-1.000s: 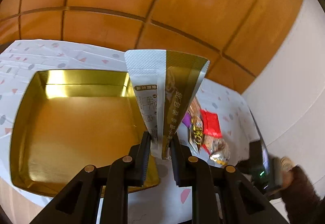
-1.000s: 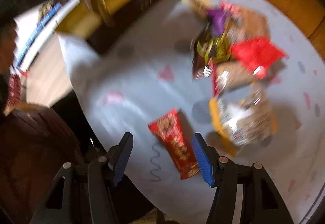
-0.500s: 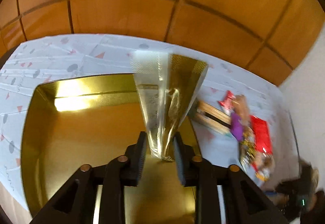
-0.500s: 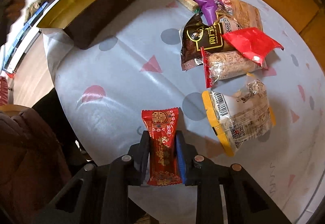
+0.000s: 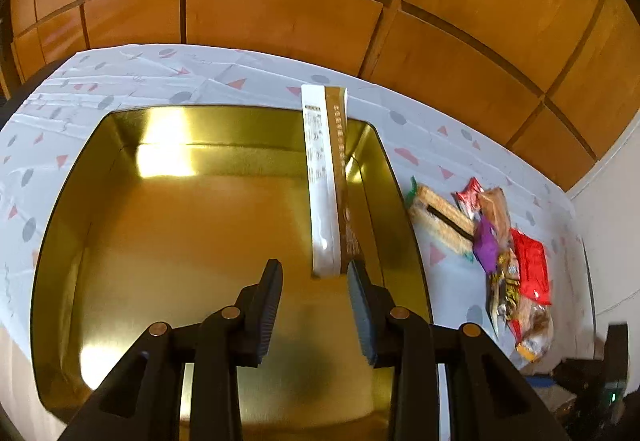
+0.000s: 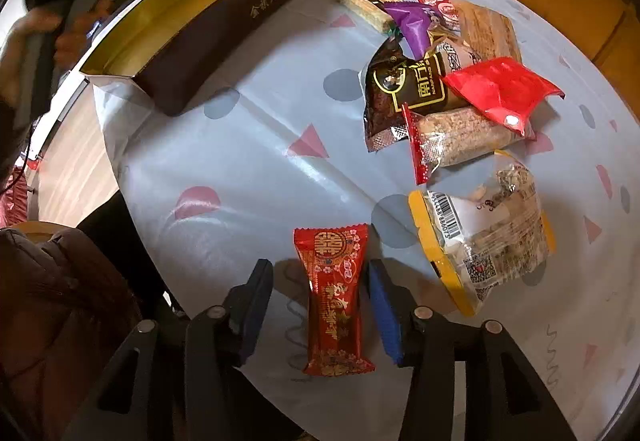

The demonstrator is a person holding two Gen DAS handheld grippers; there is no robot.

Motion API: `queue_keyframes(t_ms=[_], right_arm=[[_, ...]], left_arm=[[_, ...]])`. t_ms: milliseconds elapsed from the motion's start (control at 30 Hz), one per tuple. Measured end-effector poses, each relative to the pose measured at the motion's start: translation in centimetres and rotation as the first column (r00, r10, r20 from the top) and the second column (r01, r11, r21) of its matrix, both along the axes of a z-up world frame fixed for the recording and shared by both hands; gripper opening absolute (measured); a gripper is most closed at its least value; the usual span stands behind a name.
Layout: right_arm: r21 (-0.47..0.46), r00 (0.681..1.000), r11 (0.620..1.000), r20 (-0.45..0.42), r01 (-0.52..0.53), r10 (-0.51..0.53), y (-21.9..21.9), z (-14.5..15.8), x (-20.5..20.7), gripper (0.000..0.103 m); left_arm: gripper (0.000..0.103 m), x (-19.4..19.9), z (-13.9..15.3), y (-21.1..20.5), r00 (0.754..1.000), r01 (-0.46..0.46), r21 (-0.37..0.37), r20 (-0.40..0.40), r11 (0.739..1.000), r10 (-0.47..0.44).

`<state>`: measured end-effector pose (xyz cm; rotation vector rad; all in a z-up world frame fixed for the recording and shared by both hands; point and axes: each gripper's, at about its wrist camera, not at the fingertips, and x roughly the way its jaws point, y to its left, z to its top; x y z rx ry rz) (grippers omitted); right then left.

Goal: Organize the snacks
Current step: 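Carry the white-and-gold box into the tin and stand it upright with the left gripper, then lower the red candy bar into the tin and open the right gripper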

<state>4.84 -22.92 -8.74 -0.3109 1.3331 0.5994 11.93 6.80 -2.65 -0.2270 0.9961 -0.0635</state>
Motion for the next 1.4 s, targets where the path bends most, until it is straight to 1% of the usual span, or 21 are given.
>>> queue_keyframes(t_ms=[100, 233, 367, 467, 500, 533, 567, 733, 800, 933, 1033, 1067, 1167, 1233, 1267, 1333, 1367, 1400], right_arm=[[0.001, 1.0, 1.0, 0.011, 0.015, -0.015, 0.1, 0.2, 0.2, 0.049], [0.009, 0.999, 0.999, 0.009, 0.031, -0.031, 0.0, 0.5, 0.5, 0.049], [0.008, 0.999, 0.999, 0.009, 0.038, -0.038, -0.6, 0.6, 1.0, 0.049], [0.003, 0.999, 0.999, 0.016, 0.043, -0.043, -0.6, 0.5, 0.9, 0.049], [-0.004, 0.999, 0.999, 0.022, 0.046, -0.046, -0.5, 0.7, 0.5, 0.043], [-0.013, 0.998, 0.999, 0.029, 0.048, -0.048, -0.4, 0.7, 0.4, 0.034], [-0.025, 0.998, 0.998, 0.038, 0.053, -0.052, -0.3, 0.8, 0.2, 0.031], [-0.038, 0.994, 0.995, 0.06, 0.093, -0.091, -0.2, 1.2, -0.4, 0.023], [-0.022, 0.992, 0.994, 0.063, 0.11, -0.108, 0.5, 1.4, -0.7, 0.022], [0.034, 0.99, 0.992, 0.075, 0.118, -0.121, 3.2, 2.8, -1.1, 0.022], [0.14, 0.986, 0.981, 0.08, 0.132, -0.144, 5.6, 4.8, -0.4, 0.022], [0.157, 0.986, 0.979, 0.082, 0.133, -0.147, 6.2, 5.2, -0.4, 0.022], [0.283, 0.983, 0.948, 0.07, 0.146, -0.173, 8.7, 7.2, 0.9, 0.022], [0.374, 0.979, 0.914, 0.058, 0.158, -0.193, 10.3, 8.7, 2.1, 0.022], [0.422, 0.978, 0.89, 0.04, 0.171, -0.207, 11.5, 9.3, 2.8, 0.022], [0.464, 0.975, 0.866, 0.022, 0.184, -0.219, 13.2, 9.9, 3.5, 0.023], [0.472, 0.973, 0.861, 0.024, 0.19, -0.228, 14.0, 10.1, 3.6, 0.023], [0.477, 0.97, 0.856, 0.026, 0.2, -0.241, 14.8, 10.1, 4.0, 0.026]], left_arm=[[0.034, -1.8, 0.2, -0.3, 1.0, -0.001, 0.006, 0.017, 1.0, 0.001], [0.034, -4.0, 0.4, -1.2, 0.999, 0.025, 0.025, 0.036, 0.999, -0.026], [0.034, -5.4, 0.1, -1.7, 0.998, 0.054, 0.03, 0.032, 0.998, -0.055], [0.034, -6.0, 0.1, -1.6, 0.998, 0.055, 0.021, 0.028, 0.998, -0.055], [0.034, -6.2, 0.1, -1.6, 0.998, 0.054, 0.02, 0.027, 0.998, -0.055], [0.034, -6.3, 0.1, -1.5, 0.998, 0.051, 0.016, 0.027, 0.999, -0.051], [0.034, -6.4, 0.1, -1.4, 0.998, 0.047, 0.015, 0.03, 0.999, -0.047], [0.034, -7.2, 0.7, -0.8, 0.998, 0.027, 0.036, 0.064, 0.999, -0.03], [0.034, -7.4, 0.8, -0.4, 0.997, 0.014, 0.045, 0.072, 0.999, -0.018], [0.034, -7.8, 0.8, 1.0, 0.996, -0.031, 0.062, 0.082, 0.998, 0.026], [0.034, -8.1, 0.9, 2.2, 0.995, -0.065, 0.057, 0.084, 0.996, 0.06], [0.034, -8.2, 0.9, 2.5, 0.994, -0.072, 0.057, 0.083, 0.996, 0.067], [0.034, -8.4, 1.0, 3.2, 0.992, -0.093, 0.055, 0.088, 0.994, 0.088], [0.034, -8.5, 1.1, 3.5, 0.991, -0.101, 0.056, 0.095, 0.993, 0.095], [0.034, -8.7, 1.2, 3.6, 0.99, -0.104, 0.057, 0.099, 0.993, 0.098], [0.034, -8.8, 1.3, 3.8, 0.989, -0.107, 0.063, 0.105, 0.992, 0.1], [0.034, -8.9, 1.4, 3.9, 0.989, -0.109, 0.067, 0.107, 0.992, 0.102], [0.034, -9.0, 1.4, 4.0, 0.989, -0.112, 0.068, 0.107, 0.991, 0.104]])
